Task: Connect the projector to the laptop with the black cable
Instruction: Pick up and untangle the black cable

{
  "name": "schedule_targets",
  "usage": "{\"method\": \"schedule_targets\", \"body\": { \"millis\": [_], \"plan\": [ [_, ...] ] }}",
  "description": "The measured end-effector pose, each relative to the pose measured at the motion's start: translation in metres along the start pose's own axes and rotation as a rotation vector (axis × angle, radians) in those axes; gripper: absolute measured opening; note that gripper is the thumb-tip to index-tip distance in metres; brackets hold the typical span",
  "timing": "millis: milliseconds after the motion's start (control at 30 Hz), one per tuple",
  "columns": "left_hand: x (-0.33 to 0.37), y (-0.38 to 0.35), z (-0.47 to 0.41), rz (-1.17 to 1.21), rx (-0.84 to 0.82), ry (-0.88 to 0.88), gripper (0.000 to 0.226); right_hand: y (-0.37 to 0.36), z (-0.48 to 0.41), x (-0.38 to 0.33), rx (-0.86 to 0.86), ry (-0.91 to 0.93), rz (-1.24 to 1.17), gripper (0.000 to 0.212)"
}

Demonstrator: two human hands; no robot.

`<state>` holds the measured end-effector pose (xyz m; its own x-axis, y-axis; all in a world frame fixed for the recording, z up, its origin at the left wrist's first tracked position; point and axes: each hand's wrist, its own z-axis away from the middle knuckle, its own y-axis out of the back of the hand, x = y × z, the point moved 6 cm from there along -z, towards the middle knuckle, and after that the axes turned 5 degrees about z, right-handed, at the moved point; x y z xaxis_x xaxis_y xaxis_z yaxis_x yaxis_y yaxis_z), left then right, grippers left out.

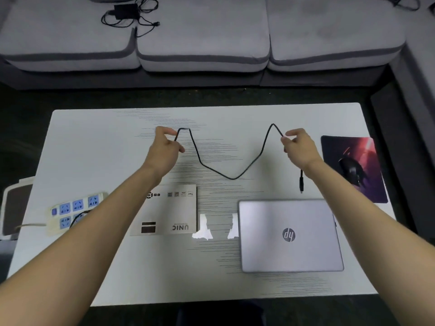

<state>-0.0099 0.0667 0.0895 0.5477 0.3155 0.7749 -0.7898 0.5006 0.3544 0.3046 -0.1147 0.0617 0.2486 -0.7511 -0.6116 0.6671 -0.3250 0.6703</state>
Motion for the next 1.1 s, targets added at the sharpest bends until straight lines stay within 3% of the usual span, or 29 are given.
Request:
{"method": "schedule_targets", "body": {
  "millis": [100,200,367,567,767,900,1100],
  "plan": [
    [0.014,-0.021,0.008,0.062,-0.164,-0.052,0.025,-0.011,0.004,-0.015,0.044,0.091,0.153,0.028],
    [0.025,-0.033,0.013,0.039,-0.274,-0.195,0.032,-0.018,0.003,-0.016,0.050,0.062,0.238,0.027],
    [0.035,-0.037,0.019,-0.011,-0.160,-0.465,0.019,-0.021,0.001,-0.002,0.021,0.014,0.284,0.031],
    [0.039,-0.067,0.039,-0.147,-0.181,-0.490,0.020,-0.045,0.007,-0.001,-0.143,-0.058,-0.154,0.028],
    [0.036,-0.098,0.044,-0.334,-0.270,-0.487,0.030,-0.072,0.009,-0.015,-0.228,-0.071,-0.326,0.030],
    [0.032,-0.104,0.040,-0.352,-0.265,-0.489,0.031,-0.079,-0.002,-0.009,-0.198,-0.019,-0.149,0.037],
    [0.019,-0.115,0.029,-0.286,-0.281,-0.430,0.032,-0.063,-0.027,0.016,-0.081,0.073,0.445,0.044]
  ]
}}
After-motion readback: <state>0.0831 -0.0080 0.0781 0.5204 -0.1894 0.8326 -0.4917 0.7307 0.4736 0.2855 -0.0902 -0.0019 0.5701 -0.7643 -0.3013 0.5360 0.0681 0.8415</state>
